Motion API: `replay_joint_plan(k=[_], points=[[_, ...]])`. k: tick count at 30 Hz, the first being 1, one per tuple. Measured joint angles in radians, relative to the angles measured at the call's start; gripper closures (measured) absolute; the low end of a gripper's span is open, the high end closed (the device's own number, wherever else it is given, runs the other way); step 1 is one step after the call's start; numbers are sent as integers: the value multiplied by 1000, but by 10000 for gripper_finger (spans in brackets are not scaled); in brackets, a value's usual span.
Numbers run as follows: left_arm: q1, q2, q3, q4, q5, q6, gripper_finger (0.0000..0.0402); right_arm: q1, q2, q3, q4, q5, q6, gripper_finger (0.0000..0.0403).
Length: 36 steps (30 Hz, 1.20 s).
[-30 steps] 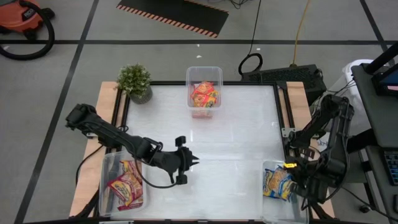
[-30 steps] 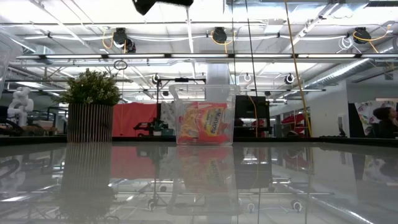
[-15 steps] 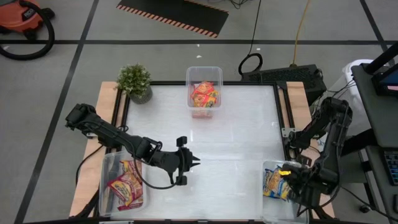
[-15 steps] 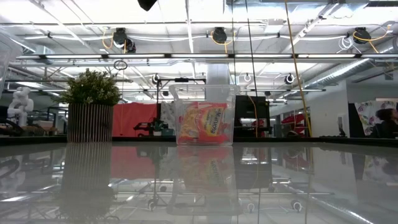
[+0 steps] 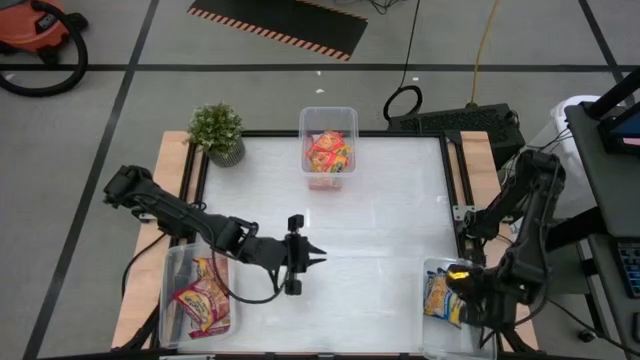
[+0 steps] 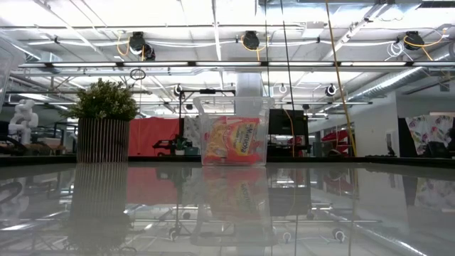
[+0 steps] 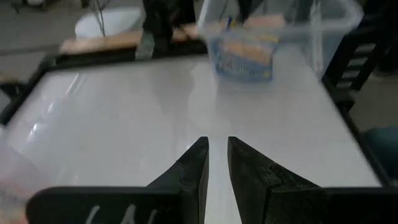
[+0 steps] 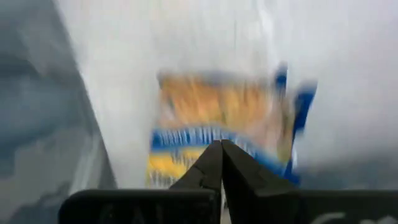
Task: Sort Maruchan noodles
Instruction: Return to Home Position
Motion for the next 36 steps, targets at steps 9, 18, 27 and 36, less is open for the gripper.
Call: replay_joint_plan(k=[9,18,27,36], points=[[-6,-142,0,-88,-7,41,336,-9,-133,8,-13,628,-324,402],[0,-179,0,-232,-114,94,336,-131,-302,-57,101,772,-698,403],[137,-218,-208,65,62,191,337,-279,-602,-401,655,704,-1200,403],[269,-341,-423,264,201,197,337,-417,-877,-663,972,572,-1523,403]])
